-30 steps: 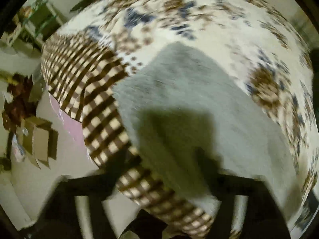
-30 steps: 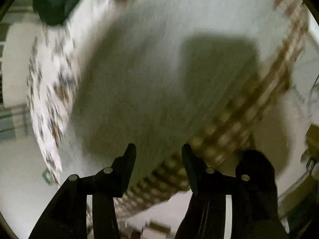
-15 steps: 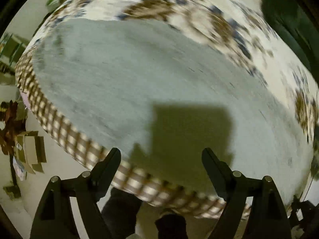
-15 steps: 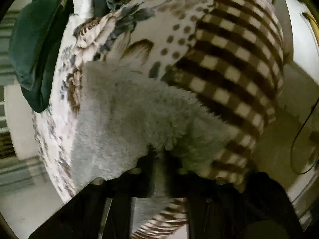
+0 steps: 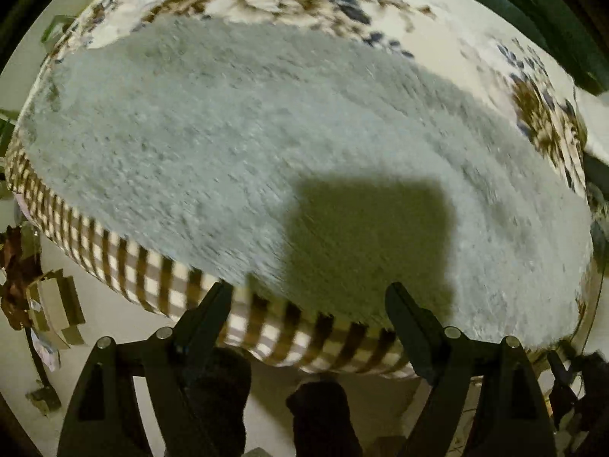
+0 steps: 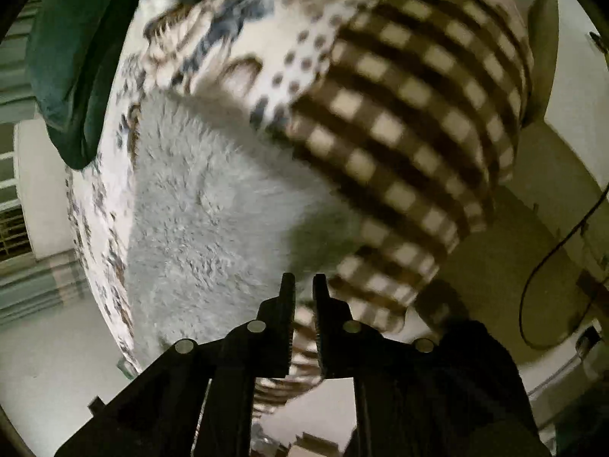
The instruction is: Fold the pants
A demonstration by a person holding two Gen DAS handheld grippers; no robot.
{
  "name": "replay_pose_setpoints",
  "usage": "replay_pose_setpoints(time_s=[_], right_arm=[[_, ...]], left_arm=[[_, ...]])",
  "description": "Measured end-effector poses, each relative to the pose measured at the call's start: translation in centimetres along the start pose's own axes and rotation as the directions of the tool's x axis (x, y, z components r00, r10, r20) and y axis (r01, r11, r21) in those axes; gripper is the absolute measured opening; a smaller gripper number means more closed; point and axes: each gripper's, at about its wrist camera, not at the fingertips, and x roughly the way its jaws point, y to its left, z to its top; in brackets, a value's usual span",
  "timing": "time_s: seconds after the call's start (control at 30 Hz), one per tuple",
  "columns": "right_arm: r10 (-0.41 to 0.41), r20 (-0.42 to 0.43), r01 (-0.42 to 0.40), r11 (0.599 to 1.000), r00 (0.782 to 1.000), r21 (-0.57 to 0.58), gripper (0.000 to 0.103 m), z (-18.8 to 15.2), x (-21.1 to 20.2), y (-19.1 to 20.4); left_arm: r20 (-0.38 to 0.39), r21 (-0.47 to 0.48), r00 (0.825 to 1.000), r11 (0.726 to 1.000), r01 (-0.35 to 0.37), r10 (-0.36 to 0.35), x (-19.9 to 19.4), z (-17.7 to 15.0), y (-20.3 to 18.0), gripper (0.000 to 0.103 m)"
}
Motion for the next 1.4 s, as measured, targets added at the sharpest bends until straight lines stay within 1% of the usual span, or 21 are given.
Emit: replay_pose_setpoints(time_s=[0.07,0.17,0.3,0.33,0.37,0.4,0.43,0.47,0.57,0.67,0.7,0.77,0.83,0.87,0.9,1.0,1.03,1.07,1.2,1.27,1.4], right_arm=[[0.017,0.044,-0.018,1.0,0.999,0.018,0.054,0.6,-1.0,-0.7],[0.091,0.045,-0.094,0.993,0.995,0.071,0.054,1.5,-0.9,-1.7],[0.143,0.044,-0.147,0.985,0.989,0.092,0.054,2.2,0.6,-1.6],[0.161,0.04,-0.163,0.983,0.986,0.084,0.054,2.2,1.1,-1.3],[0.167,0.041,-0.17,0.983,0.985,0.075,0.049,2.2,1.5,-0.9],[0.166,0.042,-0.168,0.984,0.985,0.058,0.029,2.2,1.8,-0.5],[0.148,0.038,-0.15,0.988,0.988,0.04,0.017,2.1,2.1,-0.1],[0.116,0.04,-0.117,0.993,0.992,0.017,0.011,2.0,2.1,0.3],[0.079,0.087,-0.078,0.997,0.993,-0.015,0.008,1.4,0.6,0.8],[0.045,0.112,-0.04,0.998,0.993,-0.052,0.008,1.1,-0.7,1.4],[0.019,0.108,-0.012,0.998,0.994,-0.065,0.008,1.0,-0.5,1.4],[0.023,0.079,-0.017,0.997,0.997,-0.071,0.01,1.1,0.3,1.3],[0.04,0.006,-0.04,0.998,0.999,-0.044,0.024,1.5,1.6,0.9],[0.052,-0.005,-0.052,0.998,0.999,-0.03,0.046,1.5,1.8,0.5],[0.073,0.015,-0.073,0.997,0.997,-0.025,0.057,1.4,1.6,0.0],[0.136,0.024,-0.135,0.99,0.99,-0.031,0.061,1.0,1.9,-1.0],[0.158,0.014,-0.158,0.987,0.987,-0.031,0.061,0.9,2.4,-1.3],[0.182,-0.004,-0.182,0.983,0.983,-0.031,0.062,0.9,3.3,-1.5],[0.257,-0.044,-0.258,0.966,0.965,-0.029,0.066,1.2,7.1,-1.8],[0.291,-0.021,-0.291,0.956,0.956,-0.022,0.066,1.4,8.3,-1.7],[0.436,0.038,-0.437,0.899,0.899,0.019,0.066,1.2,9.2,-2.6]], left_arm=[[-0.022,-0.029,0.999,0.999,0.027,-0.028,0.7,-0.3,-0.4,0.083],[-0.048,-0.131,0.995,0.988,0.078,-0.085,1.8,-0.4,-0.5,0.083],[-0.08,-0.283,0.976,0.943,0.175,-0.204,4.1,-0.4,-0.8,0.082],[-0.068,-0.304,0.972,0.933,0.193,-0.223,4.7,-0.3,-1.2,0.073],[-0.058,-0.308,0.97,0.929,0.206,-0.234,5.2,-0.2,-1.4,0.045],[-0.063,-0.305,0.97,0.93,0.205,-0.235,5.6,-0.1,-1.8,0.03],[-0.073,-0.298,0.971,0.934,0.196,-0.227,6.1,-0.1,-2.1,0.017],[-0.062,-0.297,0.972,0.934,0.199,-0.227,5.9,-0.2,-2.1,0.01],[-0.009,-0.261,0.973,0.94,0.218,-0.229,3.9,-0.9,-2.0,0.008],[-0.007,-0.237,0.972,0.945,0.226,-0.234,3.0,-1.7,-2.0,0.009],[-0.014,-0.228,0.973,0.948,0.221,-0.23,3.1,-1.9,-2.1,0.009],[-0.034,-0.204,0.978,0.96,0.193,-0.204,3.4,-1.6,-2.4,0.012],[-0.033,-0.18,0.978,0.964,0.195,-0.204,3.4,-1.3,-3.3,0.012],[-0.024,-0.163,0.981,0.969,0.186,-0.193,3.3,-1.0,-3.9,0.015],[-0.012,-0.144,0.984,0.974,0.174,-0.178,3.0,-0.7,-4.3,0.018],[0.021,-0.054,0.992,0.991,0.126,-0.125,2.6,0.6,-5.8,0.053],[0.031,-0.018,0.994,0.994,0.108,-0.107,3.0,1.4,-6.4,0.075],[0.04,0.005,0.995,0.996,0.093,-0.093,3.2,1.6,-6.9,0.081],[0.039,0.041,0.997,0.997,0.063,-0.064,3.5,2.2,-8.3,0.081],[0.058,0.042,0.994,0.995,0.087,-0.089,2.6,1.9,-8.3,0.081],[0.091,0.031,0.989,0.993,0.111,-0.114,1.7,1.6,-7.4,0.081]])
